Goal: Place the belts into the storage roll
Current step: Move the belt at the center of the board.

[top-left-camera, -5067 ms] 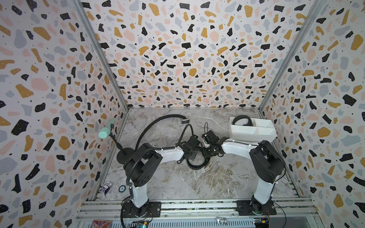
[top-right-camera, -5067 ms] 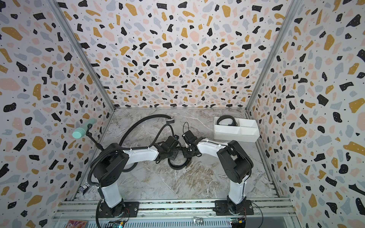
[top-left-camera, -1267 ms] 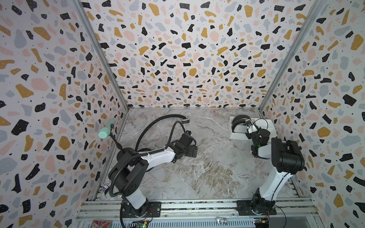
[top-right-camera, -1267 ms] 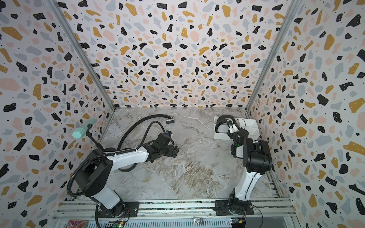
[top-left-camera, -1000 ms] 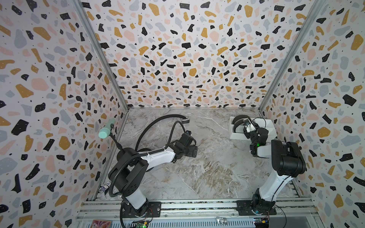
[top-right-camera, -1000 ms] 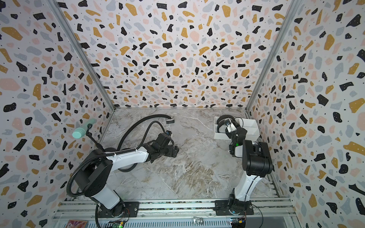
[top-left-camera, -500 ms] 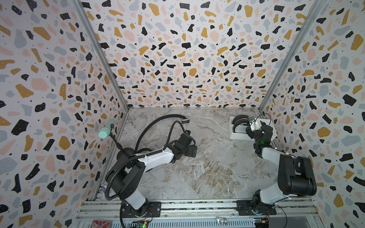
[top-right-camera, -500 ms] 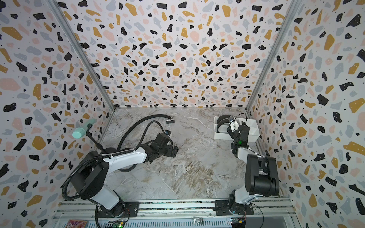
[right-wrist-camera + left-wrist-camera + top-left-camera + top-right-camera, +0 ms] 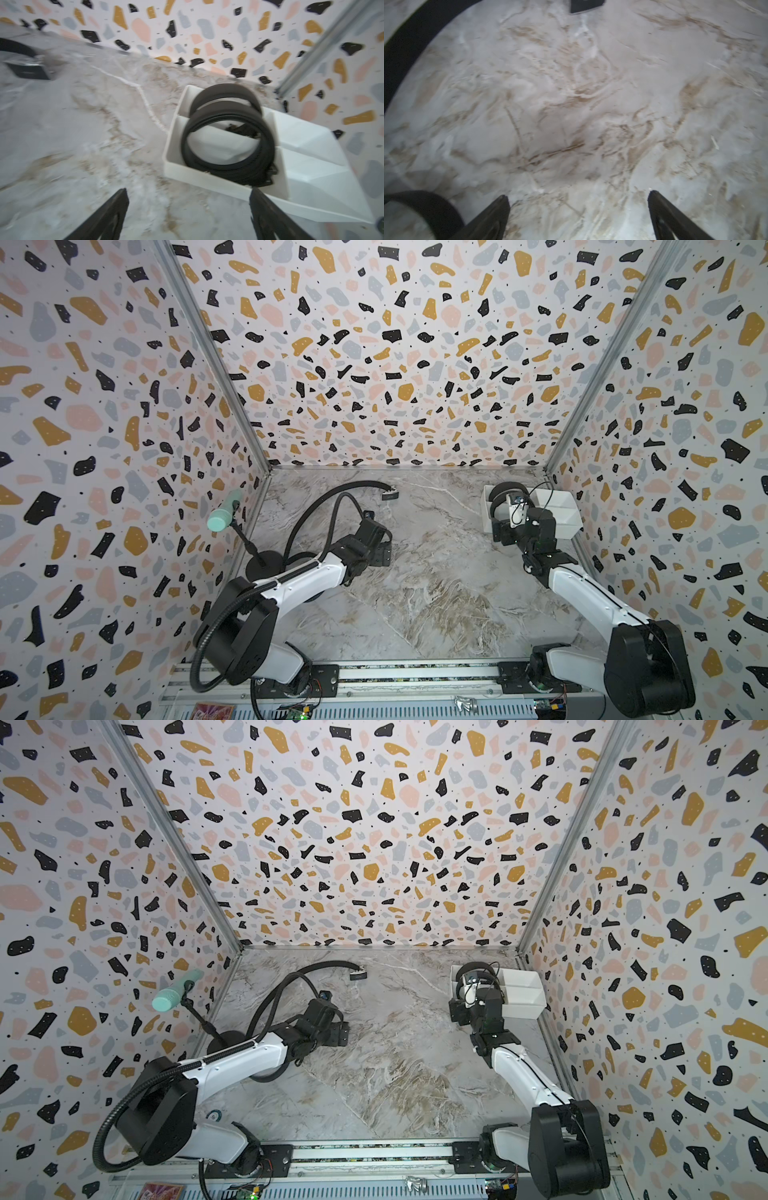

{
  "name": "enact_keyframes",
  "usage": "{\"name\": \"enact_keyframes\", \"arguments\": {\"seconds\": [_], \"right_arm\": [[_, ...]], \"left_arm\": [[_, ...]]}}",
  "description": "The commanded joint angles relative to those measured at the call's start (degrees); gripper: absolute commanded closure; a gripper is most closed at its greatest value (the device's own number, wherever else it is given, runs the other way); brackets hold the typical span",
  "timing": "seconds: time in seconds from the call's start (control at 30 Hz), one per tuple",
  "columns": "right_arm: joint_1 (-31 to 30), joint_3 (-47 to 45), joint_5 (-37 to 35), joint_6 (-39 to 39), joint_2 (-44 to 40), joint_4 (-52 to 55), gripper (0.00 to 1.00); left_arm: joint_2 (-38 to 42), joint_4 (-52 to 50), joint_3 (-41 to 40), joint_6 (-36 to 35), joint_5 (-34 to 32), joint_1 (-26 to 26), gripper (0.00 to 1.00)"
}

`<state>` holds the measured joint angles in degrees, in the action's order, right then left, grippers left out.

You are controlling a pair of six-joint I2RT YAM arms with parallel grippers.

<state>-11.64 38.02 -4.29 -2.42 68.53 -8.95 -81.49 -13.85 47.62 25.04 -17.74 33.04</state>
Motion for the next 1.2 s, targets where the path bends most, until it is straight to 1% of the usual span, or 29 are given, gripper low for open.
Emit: {"name": "enact_keyframes", "arguments": {"seconds": [0.0,0.03,0.17,0.3,0.33,0.37,0.47,0.57,0.63,0.73,0.9,0.97,1.03,1.1,1.17], "right_arm": [[-4.7,0.2,-0.4,8.5,-1.6,8.2,0.03],[-6.2,0.5,0.0,9.7,-1.4,8.9,0.00],[-12.6,1.6,-0.1,12.6,-0.4,10.5,0.01],[-16.5,3.1,-0.8,13.8,1.0,11.2,0.01],[-17.1,3.6,-1.6,14.0,1.3,11.8,0.01],[-17.6,3.8,-2.1,14.0,1.4,12.1,0.01],[-18.3,4.4,-3.4,13.9,1.4,13.1,0.01],[-18.5,4.5,-4.1,14.3,0.7,13.8,0.01],[-18.5,4.1,-4.3,14.8,0.4,13.8,0.01],[-18.5,3.7,-4.2,15.9,0.8,13.7,0.01],[-18.5,4.1,-2.6,18.1,3.1,13.4,0.01],[-18.5,4.7,-1.5,19.0,4.5,13.7,0.01],[-18.7,5.0,-0.2,19.8,5.8,13.5,0.01],[-18.7,5.3,1.3,20.4,7.1,13.3,0.01],[-19.1,5.6,3.3,21.2,8.6,13.0,0.01]], "left_arm": [[2.8,-4.4,-2.9,2.6,-4.3,-3.9,0.01],[3.4,-4.4,-3.8,2.7,-4.0,-5.3,0.00],[3.1,-3.2,-6.2,3.0,-3.2,-10.2,0.00],[-0.5,-1.3,-7.7,3.0,-1.8,-14.4,0.00],[-1.4,-0.3,-8.2,3.0,-0.8,-15.1,0.03],[-2.1,0.7,-8.6,2.9,0.4,-15.4,0.07],[-4.9,2.8,-8.9,3.4,4.4,-15.5,0.24],[-5.3,5.8,-9.8,5.2,9.4,-14.5,0.43],[-5.2,7.0,-9.7,6.8,11.3,-12.2,0.55],[-6.2,8.2,-8.1,9.5,13.7,-6.3,0.65],[-12.4,11.3,-2.1,13.1,19.6,6.3,0.68],[-15.1,11.5,1.0,13.5,21.2,10.7,0.65],[-16.4,11.4,3.7,13.3,22.4,14.4,0.58],[-15.6,10.4,5.1,12.8,22.7,15.4,0.49],[-12.7,8.8,5.1,12.2,21.3,15.3,0.39]]}}
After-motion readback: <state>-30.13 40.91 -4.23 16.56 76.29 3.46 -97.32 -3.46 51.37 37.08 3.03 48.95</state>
